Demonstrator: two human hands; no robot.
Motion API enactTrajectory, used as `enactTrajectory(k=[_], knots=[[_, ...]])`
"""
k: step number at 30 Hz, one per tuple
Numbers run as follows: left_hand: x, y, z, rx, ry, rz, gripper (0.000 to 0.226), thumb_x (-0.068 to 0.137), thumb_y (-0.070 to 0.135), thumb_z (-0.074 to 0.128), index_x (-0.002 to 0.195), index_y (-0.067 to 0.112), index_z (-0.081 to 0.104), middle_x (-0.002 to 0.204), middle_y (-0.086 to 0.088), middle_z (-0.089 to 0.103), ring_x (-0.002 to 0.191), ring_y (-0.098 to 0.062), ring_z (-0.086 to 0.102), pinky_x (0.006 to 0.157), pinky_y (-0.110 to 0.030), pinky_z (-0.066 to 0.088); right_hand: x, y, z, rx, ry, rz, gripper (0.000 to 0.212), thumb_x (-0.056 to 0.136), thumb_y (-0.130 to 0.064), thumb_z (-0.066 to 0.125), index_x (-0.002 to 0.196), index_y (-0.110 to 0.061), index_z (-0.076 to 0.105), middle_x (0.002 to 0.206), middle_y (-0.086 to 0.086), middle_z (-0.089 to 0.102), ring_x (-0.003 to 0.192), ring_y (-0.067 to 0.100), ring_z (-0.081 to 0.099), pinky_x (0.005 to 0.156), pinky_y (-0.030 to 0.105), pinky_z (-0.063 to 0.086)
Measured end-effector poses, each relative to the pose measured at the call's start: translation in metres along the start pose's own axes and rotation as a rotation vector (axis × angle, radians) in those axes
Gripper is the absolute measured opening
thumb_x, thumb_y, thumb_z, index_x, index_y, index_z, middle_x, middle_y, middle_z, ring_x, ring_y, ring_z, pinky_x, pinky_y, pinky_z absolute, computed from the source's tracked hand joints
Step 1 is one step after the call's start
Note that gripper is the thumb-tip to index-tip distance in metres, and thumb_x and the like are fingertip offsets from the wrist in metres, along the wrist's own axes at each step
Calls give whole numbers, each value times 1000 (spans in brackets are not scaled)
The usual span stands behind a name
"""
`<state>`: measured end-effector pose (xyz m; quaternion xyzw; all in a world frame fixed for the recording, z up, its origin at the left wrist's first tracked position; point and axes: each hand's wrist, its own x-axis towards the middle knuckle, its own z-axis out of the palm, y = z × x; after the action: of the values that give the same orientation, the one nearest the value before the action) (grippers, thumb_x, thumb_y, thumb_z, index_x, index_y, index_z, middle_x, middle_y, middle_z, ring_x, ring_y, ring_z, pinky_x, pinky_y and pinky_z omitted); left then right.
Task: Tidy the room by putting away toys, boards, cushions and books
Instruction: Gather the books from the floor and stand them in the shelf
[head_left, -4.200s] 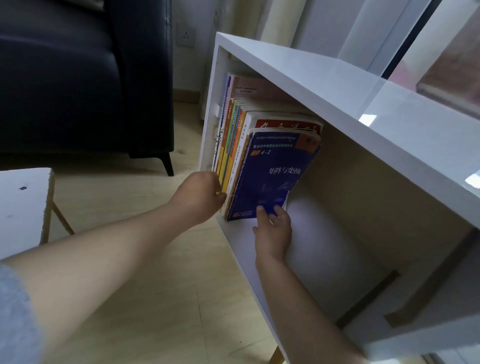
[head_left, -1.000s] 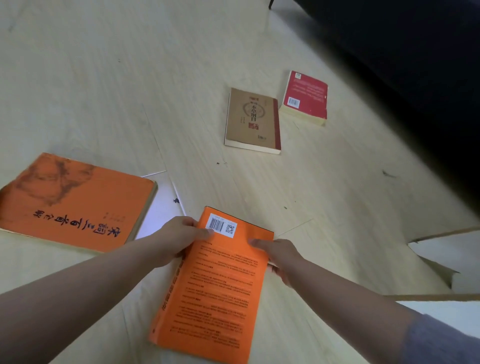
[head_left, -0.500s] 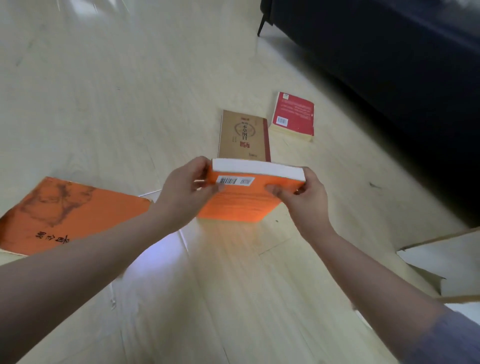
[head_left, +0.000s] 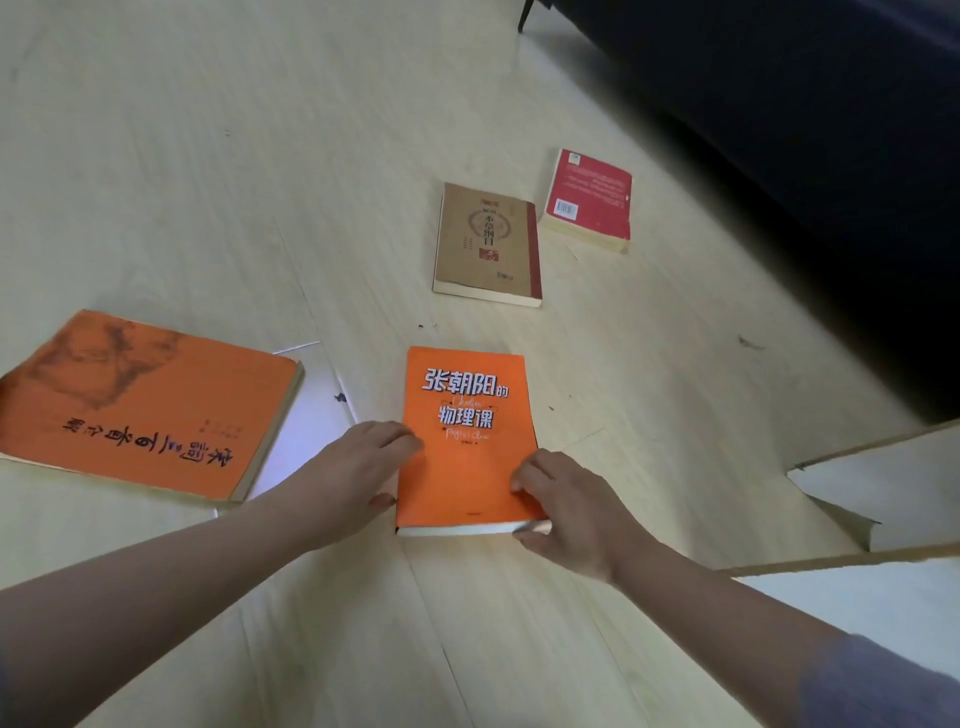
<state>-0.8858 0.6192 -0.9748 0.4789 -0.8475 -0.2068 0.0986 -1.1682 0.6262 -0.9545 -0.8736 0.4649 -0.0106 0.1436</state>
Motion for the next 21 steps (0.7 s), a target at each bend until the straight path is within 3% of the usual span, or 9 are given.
enactTrajectory(k=[2,6,10,16,19,21], knots=[[3,-3,-2,-54,15,-69,46,75,13,71,119,17,57,120,2,56,107,-21,56,89,-25,44,2,-2,2,38,-53,28,39,78,-39,66,111,-21,55,111,-5,53,97,16,51,73,23,37],[7,-8,-16,-41,85,-168,38,85,15,64,122,16,57,124,3,54,114,-19,53,87,-17,32,18,-10,-2,177,22,163,41,82,-41,67,117,-25,52,121,-10,50,110,12,47,86,27,42],[-1,-23,-31,-16,40,-281,35,90,20,59,124,17,55,128,1,52,118,-19,50,94,-26,39,45,-25,-2,207,90,151,35,85,-37,66,115,-22,56,118,-6,54,110,14,51,86,27,42],[-23,-73,-55,58,89,-465,32,86,17,62,116,8,60,120,-8,58,110,-30,54,85,-31,37,88,-59,9,255,99,122,36,84,-33,69,114,-16,58,114,0,55,110,18,48,94,29,38],[-29,-106,-69,100,71,-492,42,84,10,62,125,8,59,135,-10,53,122,-30,50,97,-33,38,102,-64,15,255,61,124,42,83,-33,70,118,-16,56,121,1,52,116,19,45,96,26,34],[-27,-127,-72,152,-52,-509,62,79,15,68,137,13,47,148,-9,39,132,-28,40,106,-34,35,106,-65,19,260,57,124,42,82,-33,71,119,-17,56,123,0,52,115,18,46,93,22,32]])
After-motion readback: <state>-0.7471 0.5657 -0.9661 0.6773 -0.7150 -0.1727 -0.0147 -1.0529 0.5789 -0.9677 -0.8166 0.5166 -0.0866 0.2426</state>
